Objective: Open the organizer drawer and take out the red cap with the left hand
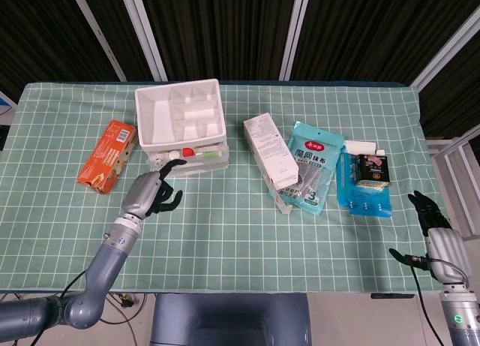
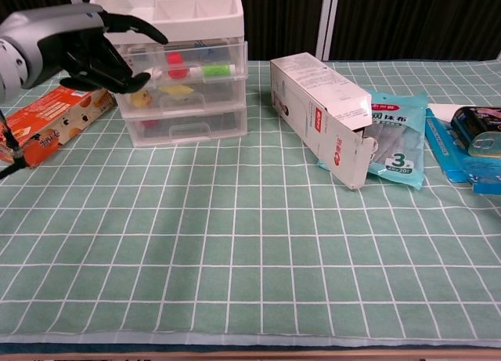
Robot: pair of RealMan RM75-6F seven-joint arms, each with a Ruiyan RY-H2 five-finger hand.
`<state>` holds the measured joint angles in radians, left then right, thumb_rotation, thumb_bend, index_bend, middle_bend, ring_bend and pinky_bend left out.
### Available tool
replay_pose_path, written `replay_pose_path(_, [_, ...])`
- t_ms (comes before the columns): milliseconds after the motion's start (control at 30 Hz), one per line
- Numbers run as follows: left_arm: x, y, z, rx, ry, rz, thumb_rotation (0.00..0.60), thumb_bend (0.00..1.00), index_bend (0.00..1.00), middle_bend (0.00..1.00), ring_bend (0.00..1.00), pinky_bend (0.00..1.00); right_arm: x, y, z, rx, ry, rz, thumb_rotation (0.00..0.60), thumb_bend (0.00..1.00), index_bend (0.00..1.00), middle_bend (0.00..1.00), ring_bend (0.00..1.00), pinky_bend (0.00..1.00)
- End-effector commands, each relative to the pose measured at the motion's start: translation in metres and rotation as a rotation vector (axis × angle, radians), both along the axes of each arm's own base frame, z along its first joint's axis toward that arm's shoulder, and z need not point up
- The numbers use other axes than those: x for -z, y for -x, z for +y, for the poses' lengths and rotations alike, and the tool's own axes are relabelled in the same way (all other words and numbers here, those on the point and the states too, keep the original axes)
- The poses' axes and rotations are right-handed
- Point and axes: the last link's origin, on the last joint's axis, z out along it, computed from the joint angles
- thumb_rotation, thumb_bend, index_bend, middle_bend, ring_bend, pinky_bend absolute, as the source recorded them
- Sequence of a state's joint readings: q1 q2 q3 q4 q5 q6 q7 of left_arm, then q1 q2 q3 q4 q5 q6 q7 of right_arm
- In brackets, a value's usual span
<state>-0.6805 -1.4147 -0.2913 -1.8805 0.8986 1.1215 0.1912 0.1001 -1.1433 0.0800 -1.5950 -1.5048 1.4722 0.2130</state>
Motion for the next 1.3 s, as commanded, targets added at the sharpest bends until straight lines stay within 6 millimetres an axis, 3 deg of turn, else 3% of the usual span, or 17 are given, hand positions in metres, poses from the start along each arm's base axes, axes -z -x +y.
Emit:
replay_pose_path(33, [-0.020,-0.001,0.007,-0.013,-0.076,0.102,0.600,0.45,0.19,1.00,1.00,1.00,0.000,0.000,0.000,0.001,0.000,0.000,0.600,0.01,0.00,0.00,0.00,0.21])
replay_pose_path(233, [-0.027,0.007,0.016,-0.063,-0.067,0.216,0.600,0.45,0.19,1.00,1.00,1.00,0.000,0.000,0.000,0.003,-0.003,-0.005,0.600,0.01,0.00,0.00,0.00,0.22])
replay_pose_path(700, [-0.019,0.012,0.023,-0.136,-0.003,0.263,0.600,0.45,0.22,1.00,1.00,1.00,0.000,0.000,0.000,0.009,-0.006,-0.015,0.600,0.01,0.00,0.00,0.00,0.21])
replay_pose_path(1300, [-0.020,0.005,0.012,-0.129,0.043,0.225,0.600,0.45,0.34,1.00,1.00,1.00,0.000,0.000,0.001,0.010,-0.007,-0.016,0.600,0.01,0.00,0.00,0.00,0.21])
